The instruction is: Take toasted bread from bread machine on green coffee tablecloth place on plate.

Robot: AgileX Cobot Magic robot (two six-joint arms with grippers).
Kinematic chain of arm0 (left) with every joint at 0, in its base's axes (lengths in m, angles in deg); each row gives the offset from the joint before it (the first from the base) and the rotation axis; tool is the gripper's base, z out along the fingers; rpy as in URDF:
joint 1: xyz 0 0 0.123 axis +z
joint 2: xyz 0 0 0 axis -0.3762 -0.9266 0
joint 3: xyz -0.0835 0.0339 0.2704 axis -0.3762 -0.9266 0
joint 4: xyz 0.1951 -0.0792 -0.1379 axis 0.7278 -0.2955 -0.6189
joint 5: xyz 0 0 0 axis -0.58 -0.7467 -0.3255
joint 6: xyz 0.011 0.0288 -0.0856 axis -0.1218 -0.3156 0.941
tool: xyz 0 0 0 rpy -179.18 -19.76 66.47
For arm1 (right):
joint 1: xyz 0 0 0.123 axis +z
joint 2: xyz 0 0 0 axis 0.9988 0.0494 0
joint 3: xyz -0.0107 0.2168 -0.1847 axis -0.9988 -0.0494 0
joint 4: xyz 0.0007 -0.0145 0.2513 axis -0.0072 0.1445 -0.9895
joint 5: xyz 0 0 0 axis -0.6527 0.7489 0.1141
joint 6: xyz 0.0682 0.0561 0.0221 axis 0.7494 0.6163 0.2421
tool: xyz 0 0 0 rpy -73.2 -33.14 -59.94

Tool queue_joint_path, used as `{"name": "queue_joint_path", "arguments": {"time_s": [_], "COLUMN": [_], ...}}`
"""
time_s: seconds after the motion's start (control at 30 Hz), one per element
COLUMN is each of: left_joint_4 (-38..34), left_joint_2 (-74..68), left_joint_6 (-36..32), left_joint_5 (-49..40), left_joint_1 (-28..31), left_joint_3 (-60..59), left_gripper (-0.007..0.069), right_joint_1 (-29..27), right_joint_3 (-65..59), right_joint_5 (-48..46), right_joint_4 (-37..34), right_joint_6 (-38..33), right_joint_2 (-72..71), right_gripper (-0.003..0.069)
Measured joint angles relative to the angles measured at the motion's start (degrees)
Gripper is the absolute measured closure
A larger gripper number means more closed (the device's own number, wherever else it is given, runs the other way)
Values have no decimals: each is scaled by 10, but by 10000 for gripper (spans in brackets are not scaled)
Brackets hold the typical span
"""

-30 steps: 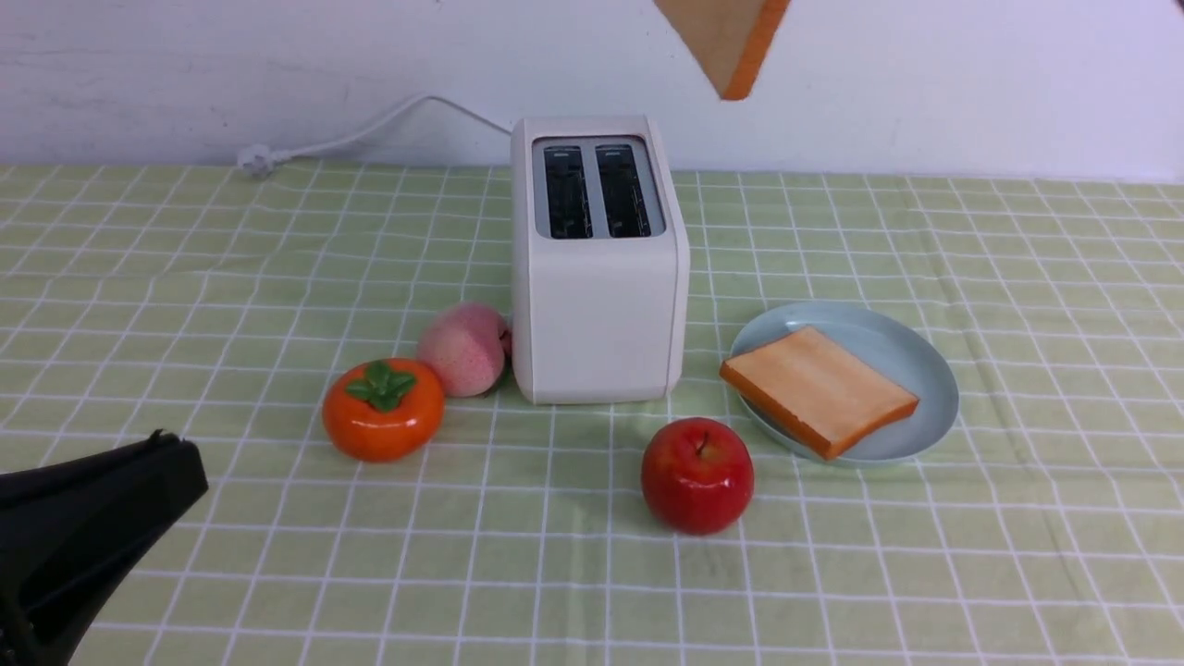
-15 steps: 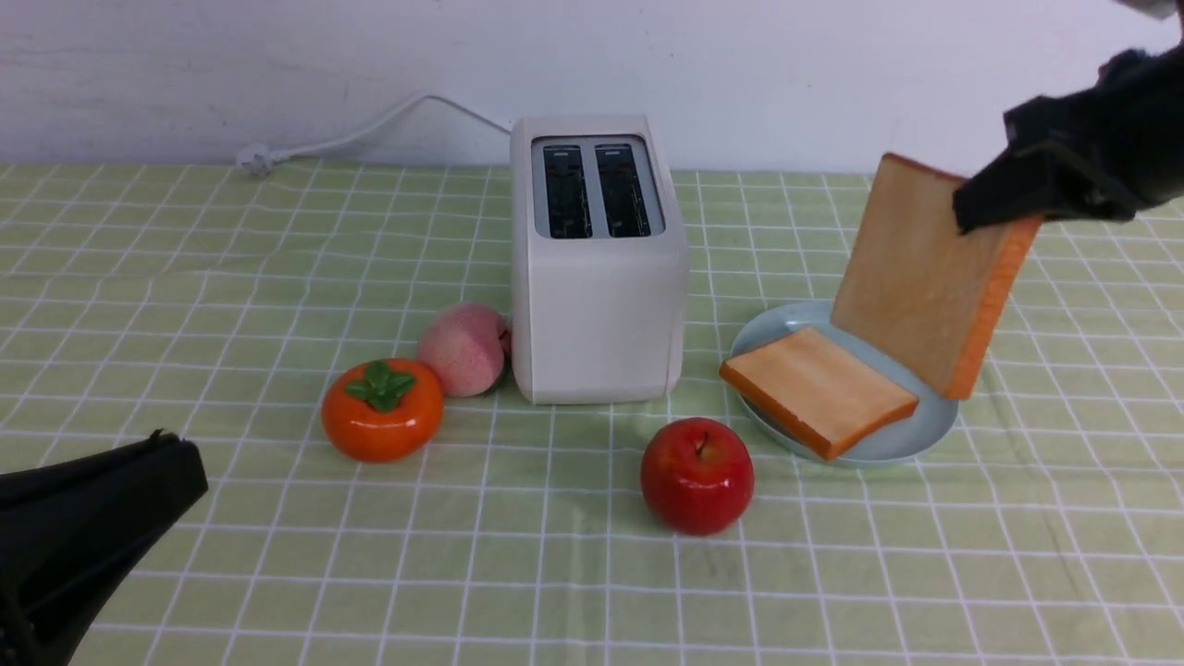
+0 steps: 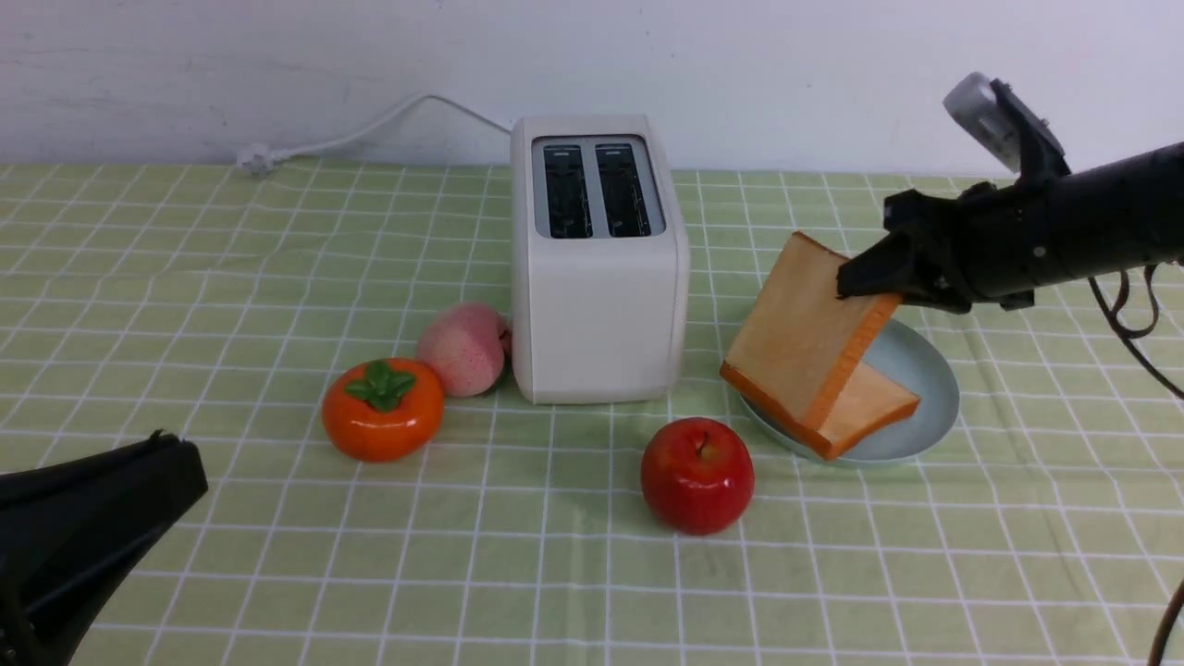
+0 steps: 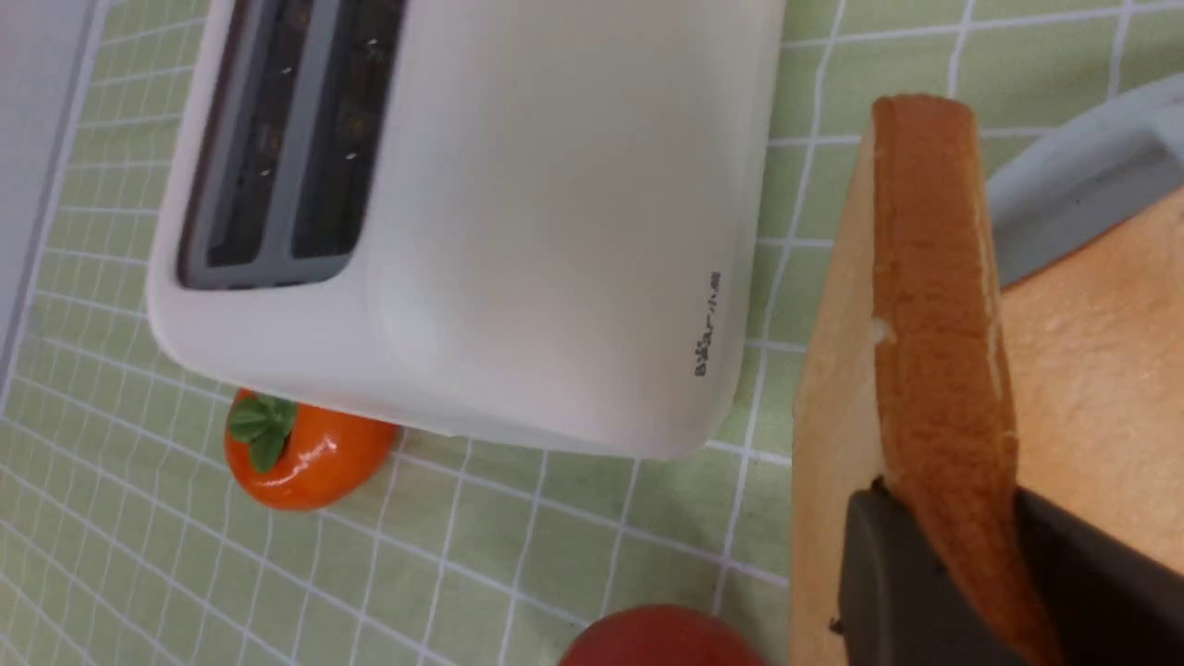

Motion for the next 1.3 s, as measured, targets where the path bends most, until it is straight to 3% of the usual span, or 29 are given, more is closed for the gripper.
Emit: {"name": "queue_joint_path", "arguments": {"time_s": [0.3, 0.57, 0.73, 0.83, 1.0, 1.1, 1.3], "left_joint_4": [0, 0, 0, 0, 1, 2, 18], "left_joint_2": [0, 0, 0, 0, 0, 0, 0], "left_joint_6": [0, 0, 0, 0, 0, 0, 0], "left_joint_5": [-11, -11, -12, -12, -12, -13, -8], "left_joint_1": [0, 0, 0, 0, 0, 0, 0], "left_joint_3": [0, 0, 0, 0, 0, 0, 0], "left_gripper": [632, 626, 626, 626, 623, 620, 617], "right_joint_1": [0, 0, -8, -16, -18, -18, -18], "right_joint_3": [0, 0, 1, 1, 1, 1, 1], "right_joint_5": [51, 74, 68, 65, 47, 6, -166], "right_joint_4": [-4, 53, 177, 244, 293, 298, 303], "right_joint_6": [-1, -2, 3, 24, 62, 79, 90], "right_joint_2": [21, 21, 18, -4, -82, -136, -302], "right_gripper": [538, 360, 223, 195, 207, 256, 480]}}
